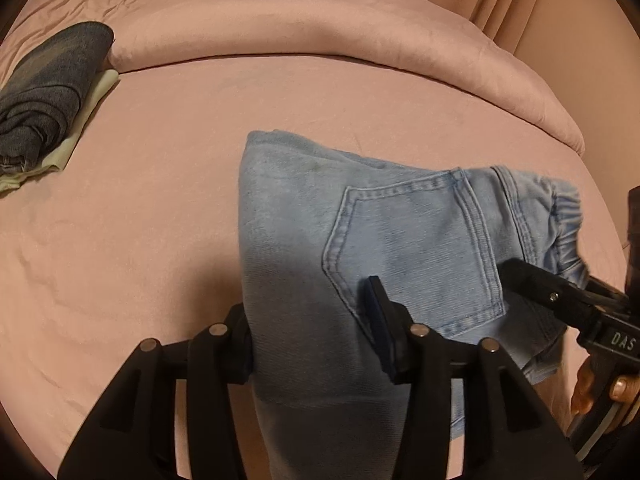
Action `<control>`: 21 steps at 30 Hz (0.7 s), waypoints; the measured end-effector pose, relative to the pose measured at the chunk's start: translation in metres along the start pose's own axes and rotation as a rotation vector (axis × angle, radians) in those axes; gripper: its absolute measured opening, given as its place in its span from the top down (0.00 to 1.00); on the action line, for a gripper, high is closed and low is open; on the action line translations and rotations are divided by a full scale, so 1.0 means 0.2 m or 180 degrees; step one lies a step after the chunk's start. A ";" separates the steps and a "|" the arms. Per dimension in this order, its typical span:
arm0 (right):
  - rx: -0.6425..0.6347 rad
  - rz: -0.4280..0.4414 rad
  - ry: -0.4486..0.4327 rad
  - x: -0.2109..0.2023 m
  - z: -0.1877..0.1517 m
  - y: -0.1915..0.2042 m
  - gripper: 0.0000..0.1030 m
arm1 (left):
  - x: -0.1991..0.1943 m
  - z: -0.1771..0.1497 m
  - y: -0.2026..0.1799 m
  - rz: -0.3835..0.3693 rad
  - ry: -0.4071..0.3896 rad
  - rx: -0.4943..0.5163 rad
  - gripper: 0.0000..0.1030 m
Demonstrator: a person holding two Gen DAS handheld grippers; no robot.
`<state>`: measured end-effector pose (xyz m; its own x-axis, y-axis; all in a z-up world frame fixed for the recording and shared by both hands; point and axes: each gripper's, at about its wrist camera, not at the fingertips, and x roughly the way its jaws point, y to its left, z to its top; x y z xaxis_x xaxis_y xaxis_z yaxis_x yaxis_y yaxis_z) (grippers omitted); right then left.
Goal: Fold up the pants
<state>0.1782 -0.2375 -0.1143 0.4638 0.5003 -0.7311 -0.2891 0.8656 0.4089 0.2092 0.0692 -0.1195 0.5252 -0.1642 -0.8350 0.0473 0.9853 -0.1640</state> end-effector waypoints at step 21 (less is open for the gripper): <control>-0.0969 -0.0531 -0.0100 -0.03 0.12 0.22 0.71 | -0.08 -0.12 -0.20 -0.0014 -0.0148 0.0474 0.40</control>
<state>0.1832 -0.2010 -0.0783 0.5498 0.3570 -0.7552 -0.4414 0.8917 0.1002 0.1790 0.0315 -0.1124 0.5634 -0.1696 -0.8086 0.1733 0.9812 -0.0850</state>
